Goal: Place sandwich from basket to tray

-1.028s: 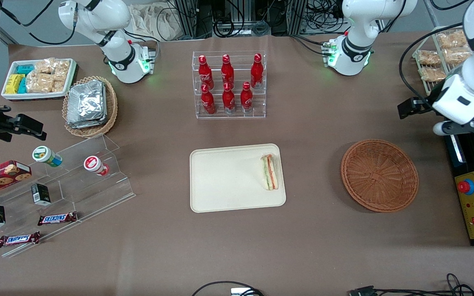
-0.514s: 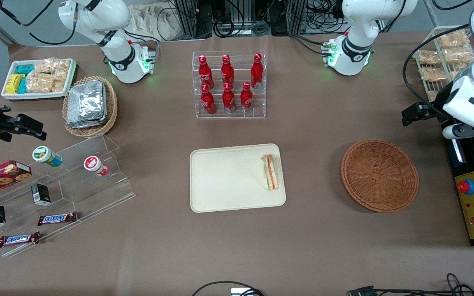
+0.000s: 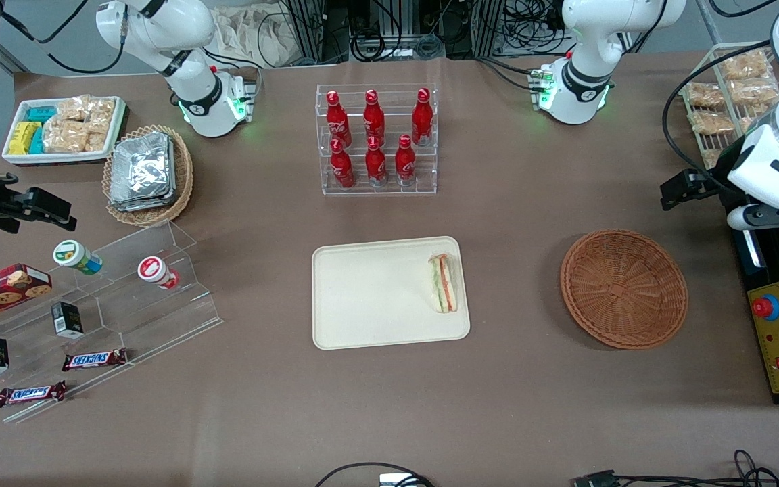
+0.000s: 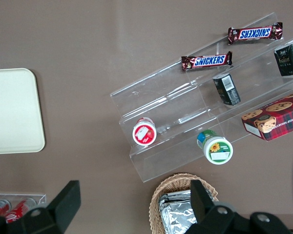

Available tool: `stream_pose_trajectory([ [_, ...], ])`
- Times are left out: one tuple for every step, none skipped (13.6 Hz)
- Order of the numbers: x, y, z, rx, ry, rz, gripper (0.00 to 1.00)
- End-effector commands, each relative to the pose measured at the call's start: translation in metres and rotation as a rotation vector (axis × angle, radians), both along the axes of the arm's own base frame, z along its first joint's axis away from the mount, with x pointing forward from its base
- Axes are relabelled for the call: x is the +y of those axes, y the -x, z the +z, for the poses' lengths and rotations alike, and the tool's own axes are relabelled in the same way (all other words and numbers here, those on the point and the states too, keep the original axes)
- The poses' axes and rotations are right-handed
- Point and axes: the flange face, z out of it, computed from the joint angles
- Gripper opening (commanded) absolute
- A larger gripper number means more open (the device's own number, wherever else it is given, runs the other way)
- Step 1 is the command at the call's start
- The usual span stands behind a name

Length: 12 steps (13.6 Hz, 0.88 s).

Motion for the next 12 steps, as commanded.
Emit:
stream_pose_trajectory([
  [0.0004,0.0054,0.0029,-0.014,0.012,-0.016,1.0],
  [-0.0004,0.0046,0.002,-0.013,0.012,-0.018,1.0],
  [0.001,0.0032,0.0002,-0.01,0.013,-0.015,1.0],
  [0.0018,0.0021,-0.0024,-0.004,0.013,-0.013,1.0],
  [0.001,0.0022,-0.0024,-0.004,0.013,-0.014,1.0],
  [0.0018,0.0022,-0.0032,-0.002,0.013,-0.013,1.0],
  [0.0019,0.0026,-0.0023,-0.004,0.013,-0.013,1.0],
  [0.0027,0.003,-0.0022,-0.004,0.013,-0.011,1.0],
  [0.0036,0.0031,-0.0023,-0.002,0.013,-0.01,1.0],
  [0.0036,0.0028,-0.0032,-0.001,0.013,-0.01,1.0],
  [0.0036,0.0028,-0.0032,-0.001,0.013,-0.01,1.0],
  [0.0036,0.0028,-0.0032,-0.001,0.013,-0.01,1.0],
])
